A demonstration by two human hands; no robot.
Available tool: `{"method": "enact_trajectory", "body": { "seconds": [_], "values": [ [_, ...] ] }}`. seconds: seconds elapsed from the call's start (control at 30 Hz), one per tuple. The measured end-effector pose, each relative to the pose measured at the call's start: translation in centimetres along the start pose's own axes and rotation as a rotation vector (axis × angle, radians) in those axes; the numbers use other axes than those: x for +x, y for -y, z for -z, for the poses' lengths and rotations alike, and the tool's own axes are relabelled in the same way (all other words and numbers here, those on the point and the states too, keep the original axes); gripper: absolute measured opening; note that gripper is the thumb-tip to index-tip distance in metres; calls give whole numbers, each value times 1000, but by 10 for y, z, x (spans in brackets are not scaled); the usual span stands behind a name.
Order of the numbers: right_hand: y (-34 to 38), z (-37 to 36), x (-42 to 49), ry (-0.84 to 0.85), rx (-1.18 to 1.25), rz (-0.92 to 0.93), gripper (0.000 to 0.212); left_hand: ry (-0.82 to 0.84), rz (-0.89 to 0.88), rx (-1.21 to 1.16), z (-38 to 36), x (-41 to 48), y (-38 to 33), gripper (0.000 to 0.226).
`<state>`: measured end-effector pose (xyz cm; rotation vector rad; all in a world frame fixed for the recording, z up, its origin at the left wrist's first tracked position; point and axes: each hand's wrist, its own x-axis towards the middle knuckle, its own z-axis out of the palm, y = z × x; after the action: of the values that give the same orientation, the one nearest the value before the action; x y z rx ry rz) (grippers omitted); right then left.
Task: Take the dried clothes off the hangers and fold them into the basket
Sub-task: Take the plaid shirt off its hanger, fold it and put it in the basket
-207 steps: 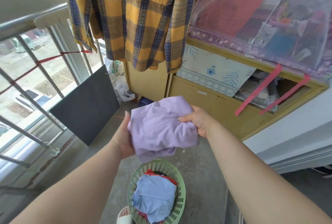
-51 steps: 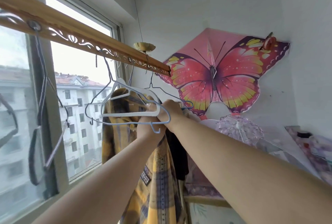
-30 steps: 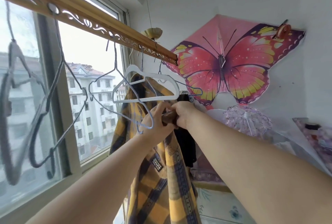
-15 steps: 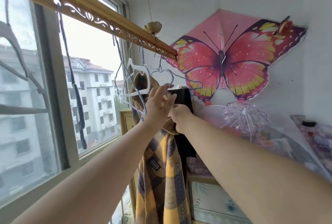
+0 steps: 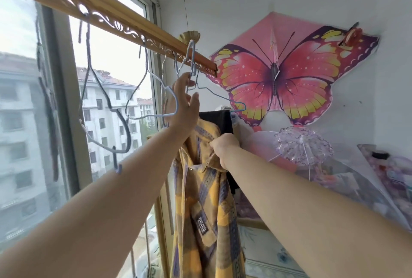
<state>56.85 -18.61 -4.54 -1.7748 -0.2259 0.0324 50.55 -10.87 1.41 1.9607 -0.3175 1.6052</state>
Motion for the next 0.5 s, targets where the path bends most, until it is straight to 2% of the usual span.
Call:
{"method": "enact_trajectory", "body": {
  "seconds": [0.07, 0.23, 0.37, 0.5],
  "values": [
    [-1, 2, 2, -72, 34, 30, 32, 2, 102, 17, 4, 7, -3, 47],
    [1, 0, -1, -100, 11, 159, 36, 55, 177, 68, 1, -1, 10, 49],
    [5, -2, 2, -142, 36, 193, 40, 97, 133, 133, -2, -13, 30, 49],
    [3, -2, 8, -135, 57, 191, 30, 76, 91, 91, -8, -18, 55, 42]
  ]
}}
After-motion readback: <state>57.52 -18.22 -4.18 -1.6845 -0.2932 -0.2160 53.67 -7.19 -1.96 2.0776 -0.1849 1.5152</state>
